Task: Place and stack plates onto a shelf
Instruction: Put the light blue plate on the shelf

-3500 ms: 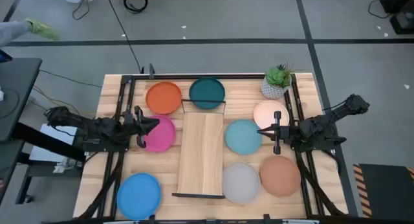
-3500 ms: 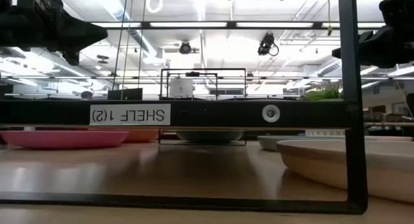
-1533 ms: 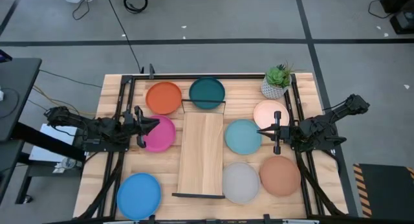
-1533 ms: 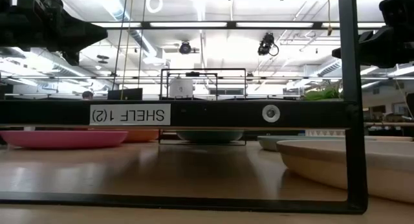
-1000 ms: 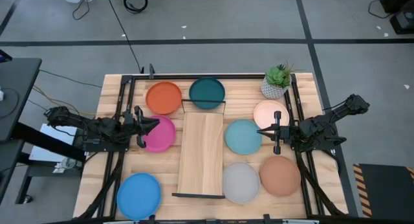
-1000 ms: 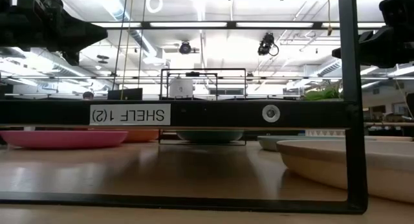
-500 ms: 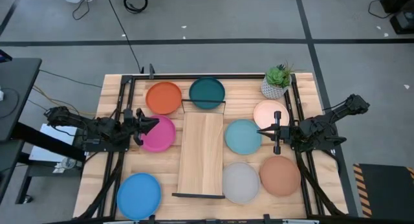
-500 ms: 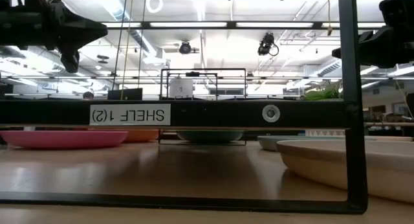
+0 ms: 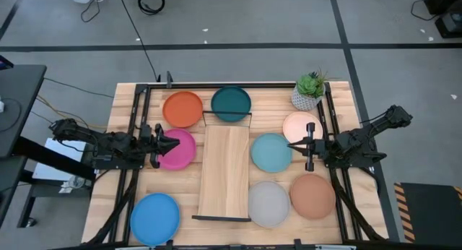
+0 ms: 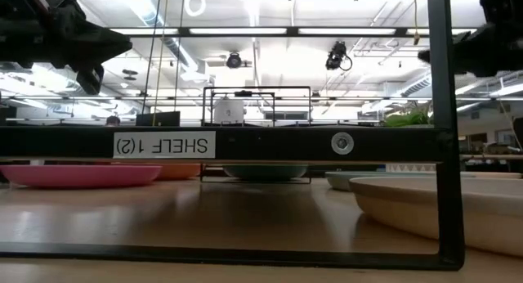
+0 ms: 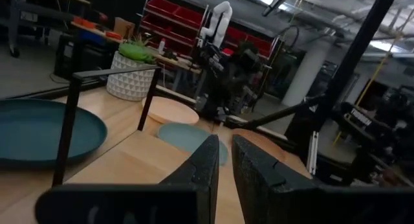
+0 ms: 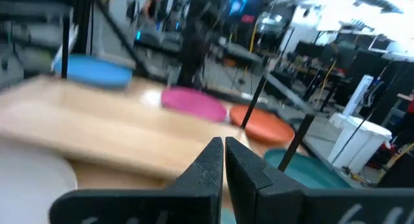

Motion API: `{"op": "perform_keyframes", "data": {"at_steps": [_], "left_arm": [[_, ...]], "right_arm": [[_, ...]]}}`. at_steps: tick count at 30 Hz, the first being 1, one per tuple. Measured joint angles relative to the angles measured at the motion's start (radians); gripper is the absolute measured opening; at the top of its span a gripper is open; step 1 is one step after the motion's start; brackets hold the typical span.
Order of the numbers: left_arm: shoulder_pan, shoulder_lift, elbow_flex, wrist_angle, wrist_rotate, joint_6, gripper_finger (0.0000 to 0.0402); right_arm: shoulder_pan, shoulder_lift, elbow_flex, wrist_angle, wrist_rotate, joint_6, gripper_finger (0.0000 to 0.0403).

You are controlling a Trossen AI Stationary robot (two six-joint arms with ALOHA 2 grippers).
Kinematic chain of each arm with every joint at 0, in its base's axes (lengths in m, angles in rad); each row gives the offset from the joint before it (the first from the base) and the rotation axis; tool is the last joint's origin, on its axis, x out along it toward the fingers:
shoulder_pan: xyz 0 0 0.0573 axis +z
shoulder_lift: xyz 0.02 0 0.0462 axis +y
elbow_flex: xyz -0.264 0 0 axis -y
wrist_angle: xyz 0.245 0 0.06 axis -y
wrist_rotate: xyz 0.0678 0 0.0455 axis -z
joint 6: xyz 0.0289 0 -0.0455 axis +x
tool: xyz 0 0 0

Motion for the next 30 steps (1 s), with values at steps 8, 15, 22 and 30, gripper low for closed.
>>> {"op": "perform_keyframes", "data": {"at_steps": [8,15,22,30], "left_arm": [[0.0,0.0,0.0,0.002,0.0,0.046,0.0048],[0.0,0.0,0.0,0.004,0.0,0.044,0.0048],[0.0,0.0,0.0,0.004,-0.072,0.053,0.0048],[0.001,0.0,0.0,0.084,-0.12,0.056,0.0048]], "right_arm": [[0.0,0.0,0.0,0.209,-0.049,0.173,0.0023],[-0.033,0.043,0.0,0.191,0.058,0.218,0.0021],[-0.108,0.186,0.079,-0.063,0.155,0.398,0.002],[-0.171,0.435,0.245,-0.447,0.045,0.594,0.0044]]}}
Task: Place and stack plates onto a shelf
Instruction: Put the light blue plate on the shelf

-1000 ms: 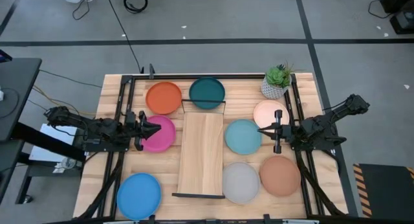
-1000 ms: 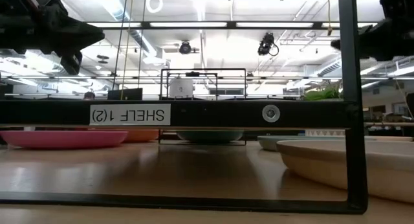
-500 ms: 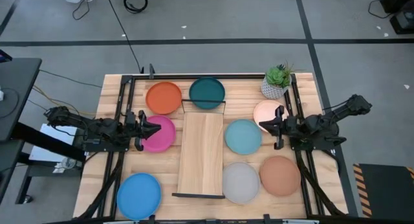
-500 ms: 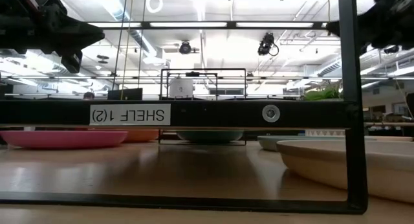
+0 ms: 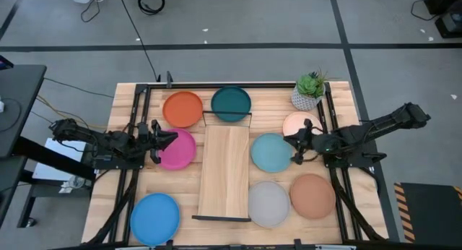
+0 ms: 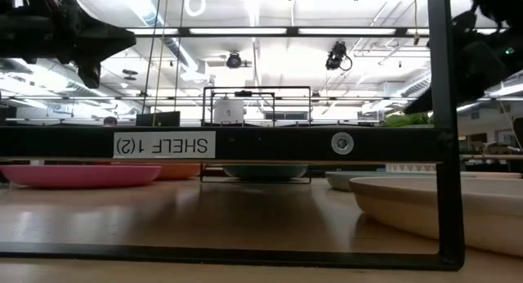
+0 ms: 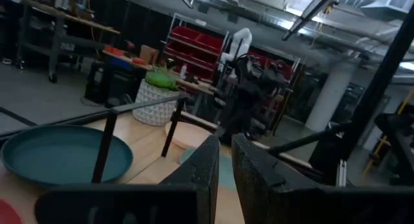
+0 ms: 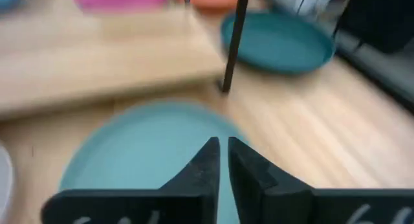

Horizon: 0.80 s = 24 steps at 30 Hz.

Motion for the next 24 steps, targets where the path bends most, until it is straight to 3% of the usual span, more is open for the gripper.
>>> {"op": "perform_keyframes", "data": {"at_steps": [8,17,24], "left_arm": [[0.0,0.008,0.0,-0.011,-0.009,-0.011,0.0052],[0.0,0.061,0.059,-0.038,-0.034,-0.011,0.0117],[-0.002,0.096,0.132,-0.158,0.125,-0.025,0.0134]], "right_arm": [[0.049,0.303,0.142,-0.088,-0.243,-0.005,0.0105],[0.193,0.611,0.381,-0.292,-0.183,-0.084,0.0121],[0.225,0.751,0.481,-0.377,-0.14,-0.134,0.0151]]}}
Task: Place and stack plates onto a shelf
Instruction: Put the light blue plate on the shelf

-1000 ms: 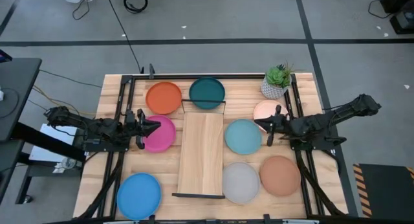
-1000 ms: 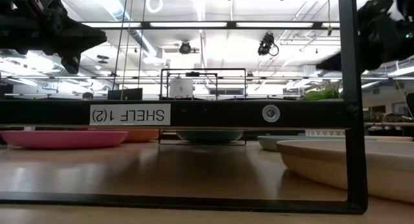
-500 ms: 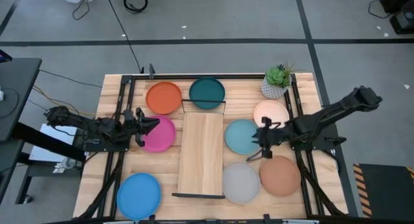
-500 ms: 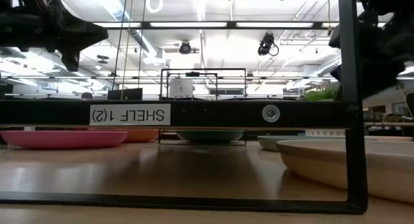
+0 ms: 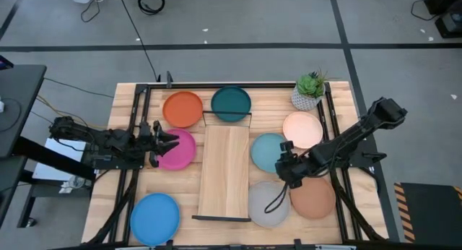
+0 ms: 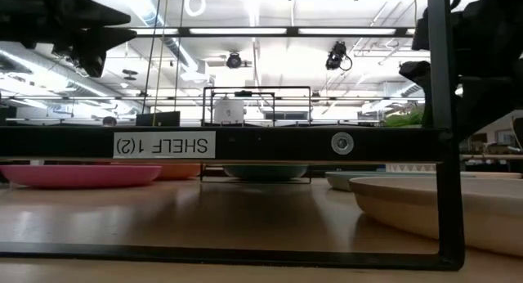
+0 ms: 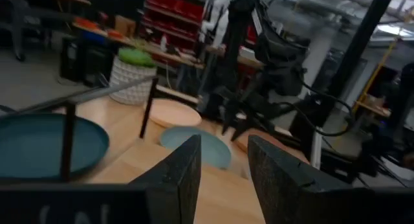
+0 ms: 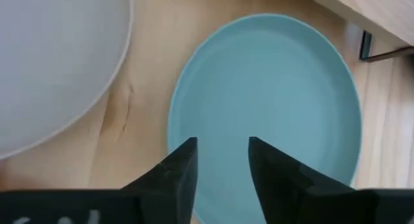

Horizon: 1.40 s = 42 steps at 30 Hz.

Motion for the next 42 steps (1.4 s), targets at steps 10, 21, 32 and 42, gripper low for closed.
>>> {"op": "perform_keyframes", "data": {"at_steps": [10,21,32,42], "left_arm": [[0.0,0.105,0.017,-0.028,0.071,-0.088,0.0134],[0.0,0.236,0.018,0.001,0.035,-0.199,0.0134],[0.001,0.258,0.018,0.024,0.016,-0.249,0.0134],[0.0,0.258,0.018,0.016,0.062,-0.219,0.0134]], "right_arm": [[-0.026,0.044,0.086,-0.025,-0.094,-0.059,0.0233],[-0.059,0.047,0.088,-0.129,-0.221,0.009,0.02],[-0.098,0.047,0.087,-0.144,-0.311,0.07,0.0189],[-0.073,0.105,0.087,-0.137,-0.32,0.083,0.0216]]}}
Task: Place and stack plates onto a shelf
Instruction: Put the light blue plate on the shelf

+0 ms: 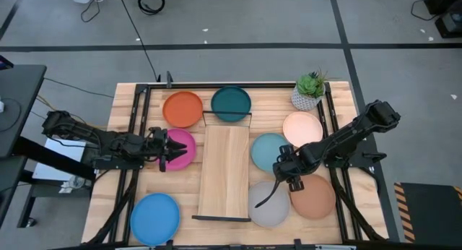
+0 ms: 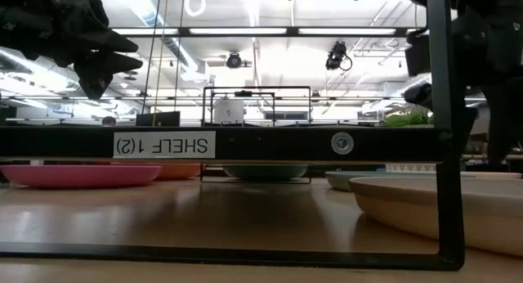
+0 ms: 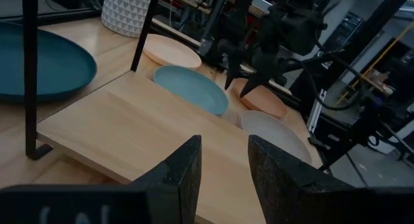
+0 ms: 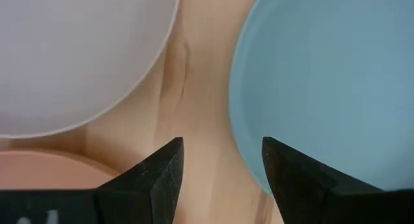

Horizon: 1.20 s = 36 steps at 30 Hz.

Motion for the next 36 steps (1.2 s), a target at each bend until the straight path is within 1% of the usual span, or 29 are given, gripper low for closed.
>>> {"op": "perform_keyframes", "data": {"at_steps": [3,9,15,18,22,26,31,34,36], "left_arm": [[0.0,0.0,0.0,0.0,0.0,0.004,0.0134],[0.001,0.0,0.0,0.0,0.0,0.005,0.0134],[0.001,0.0,0.0,0.0,0.0,0.023,0.0134],[0.001,0.0,0.0,0.0,0.0,0.054,0.0134],[0.001,0.0,0.0,0.0,0.0,0.056,0.0134],[0.001,0.0,0.0,0.0,-0.013,0.057,0.0134],[0.0,0.0,0.0,0.0,-0.018,0.049,0.0134],[0.0,0.0,0.0,0.0,-0.018,0.049,0.0134],[0.0,0.0,0.0,0.0,-0.018,0.049,0.0134]], "right_arm": [[0.008,0.022,0.0,-0.006,0.003,0.0,0.0216],[0.02,0.023,-0.002,-0.008,0.07,-0.029,0.0208],[0.021,0.023,-0.058,0.088,0.076,-0.076,0.019],[0.021,0.023,-0.082,0.089,0.087,-0.092,0.0175],[0.021,0.023,-0.083,0.078,0.106,-0.106,0.014],[0.02,0.023,-0.083,0.08,0.106,-0.167,0.0093],[0.002,0.023,-0.083,0.089,0.079,-0.193,0.0038],[-0.004,0.023,-0.082,0.097,0.054,-0.219,0.0014],[-0.004,0.022,-0.073,0.065,0.071,-0.23,0.001]]}}
